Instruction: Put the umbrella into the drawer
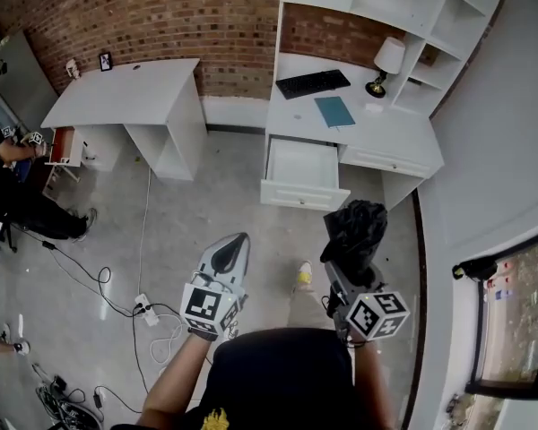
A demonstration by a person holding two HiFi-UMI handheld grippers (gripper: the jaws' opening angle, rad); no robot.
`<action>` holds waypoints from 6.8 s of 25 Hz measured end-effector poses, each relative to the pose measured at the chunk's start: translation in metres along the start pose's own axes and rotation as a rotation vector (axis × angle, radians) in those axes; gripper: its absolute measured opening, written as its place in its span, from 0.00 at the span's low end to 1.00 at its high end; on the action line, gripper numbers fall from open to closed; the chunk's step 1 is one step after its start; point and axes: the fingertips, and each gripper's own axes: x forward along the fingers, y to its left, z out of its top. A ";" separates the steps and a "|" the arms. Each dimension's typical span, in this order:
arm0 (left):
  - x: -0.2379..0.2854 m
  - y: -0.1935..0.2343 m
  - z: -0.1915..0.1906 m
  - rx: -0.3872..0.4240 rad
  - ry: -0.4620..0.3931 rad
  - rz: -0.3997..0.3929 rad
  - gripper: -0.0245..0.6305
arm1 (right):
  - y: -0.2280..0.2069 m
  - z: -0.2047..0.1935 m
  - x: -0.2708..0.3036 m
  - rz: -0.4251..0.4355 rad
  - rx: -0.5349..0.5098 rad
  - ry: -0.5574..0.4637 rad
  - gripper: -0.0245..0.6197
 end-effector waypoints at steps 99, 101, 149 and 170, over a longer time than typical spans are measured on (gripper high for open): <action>0.470 0.223 -0.269 -0.427 0.381 0.508 0.06 | -0.314 -0.140 0.576 0.398 -0.368 0.941 0.46; 0.471 0.225 -0.276 -0.435 0.384 0.513 0.06 | -0.321 -0.154 0.579 0.372 -0.344 0.975 0.46; 0.477 0.217 -0.331 -0.514 0.432 0.560 0.06 | -0.372 -0.267 0.628 0.264 -0.134 1.120 0.51; 0.465 0.210 -0.184 -0.316 0.392 0.490 0.06 | -0.264 0.053 0.554 0.487 -0.407 0.518 0.15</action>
